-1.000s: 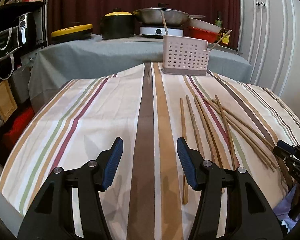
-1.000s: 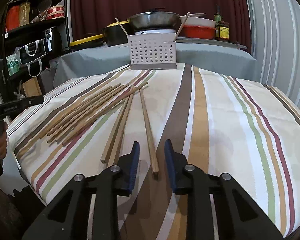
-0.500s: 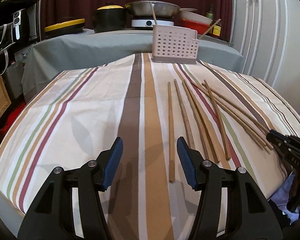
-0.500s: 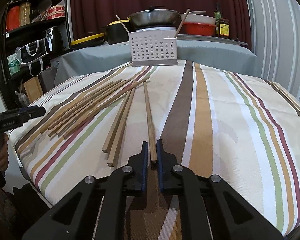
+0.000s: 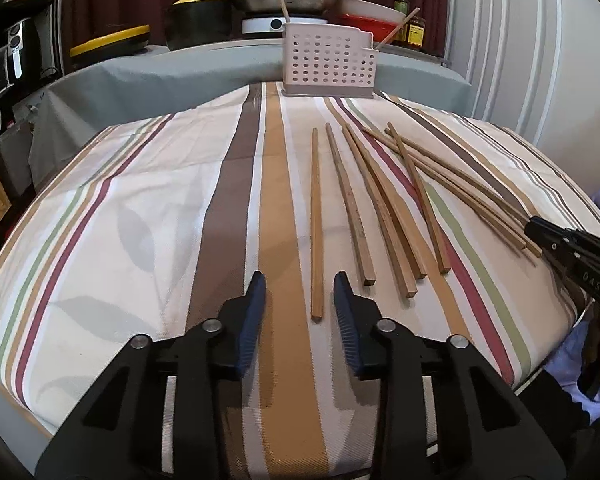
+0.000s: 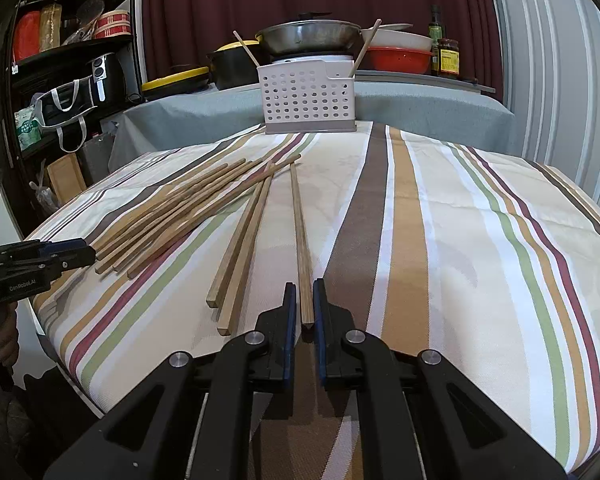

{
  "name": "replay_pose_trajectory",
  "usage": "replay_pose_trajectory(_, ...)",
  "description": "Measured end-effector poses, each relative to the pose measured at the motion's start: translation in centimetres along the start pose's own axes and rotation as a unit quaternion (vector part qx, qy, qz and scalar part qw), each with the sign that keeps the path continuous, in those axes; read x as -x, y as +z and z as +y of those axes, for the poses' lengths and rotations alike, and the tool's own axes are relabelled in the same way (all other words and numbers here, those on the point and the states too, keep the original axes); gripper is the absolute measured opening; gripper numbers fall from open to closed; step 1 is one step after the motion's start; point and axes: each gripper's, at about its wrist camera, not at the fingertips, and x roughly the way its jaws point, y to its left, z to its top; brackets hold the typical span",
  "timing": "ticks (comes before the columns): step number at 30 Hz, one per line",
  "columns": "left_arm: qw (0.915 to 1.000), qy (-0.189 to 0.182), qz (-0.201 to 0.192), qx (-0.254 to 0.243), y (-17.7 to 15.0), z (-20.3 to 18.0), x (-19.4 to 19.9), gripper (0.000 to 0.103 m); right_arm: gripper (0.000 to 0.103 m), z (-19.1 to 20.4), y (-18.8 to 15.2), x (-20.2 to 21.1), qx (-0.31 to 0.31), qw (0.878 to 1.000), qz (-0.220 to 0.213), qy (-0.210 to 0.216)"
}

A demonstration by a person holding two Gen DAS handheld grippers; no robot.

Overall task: Organize utensils
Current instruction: 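Grasp another chopstick with each tool from the pile, then lift both chopsticks and lower them into the white holder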

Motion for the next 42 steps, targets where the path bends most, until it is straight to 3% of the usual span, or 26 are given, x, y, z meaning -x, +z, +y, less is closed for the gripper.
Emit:
replay_pose_trajectory(1, 1.0000, -0.002, 0.000, -0.001, 0.0, 0.0, 0.0, 0.022, 0.009, 0.0, 0.0, 0.0, 0.000, 1.000, 0.000, 0.000)
replay_pose_trajectory(6, 0.9999, -0.009, 0.003, -0.005, -0.1, -0.2, 0.1, 0.006, 0.007, 0.2, 0.0, 0.2, 0.000, 1.000, -0.003, 0.002)
replay_pose_trajectory(12, 0.9999, -0.007, 0.001, -0.013, -0.1, -0.5, 0.2, 0.006, 0.007, 0.6, 0.2, 0.5, 0.003, 1.000, -0.008, 0.002)
replay_pose_trajectory(20, 0.9993, -0.004, -0.032, -0.021, 1.5, -0.7, 2.0, 0.006, 0.007, 1.1, 1.8, 2.0, 0.012, 0.999, -0.030, -0.010)
replay_pose_trajectory(42, 0.9922, 0.012, -0.123, -0.011, 8.6, 1.0, 8.0, 0.006, 0.007, 2.9, 9.8, 5.3, 0.045, 0.993, -0.112, -0.018)
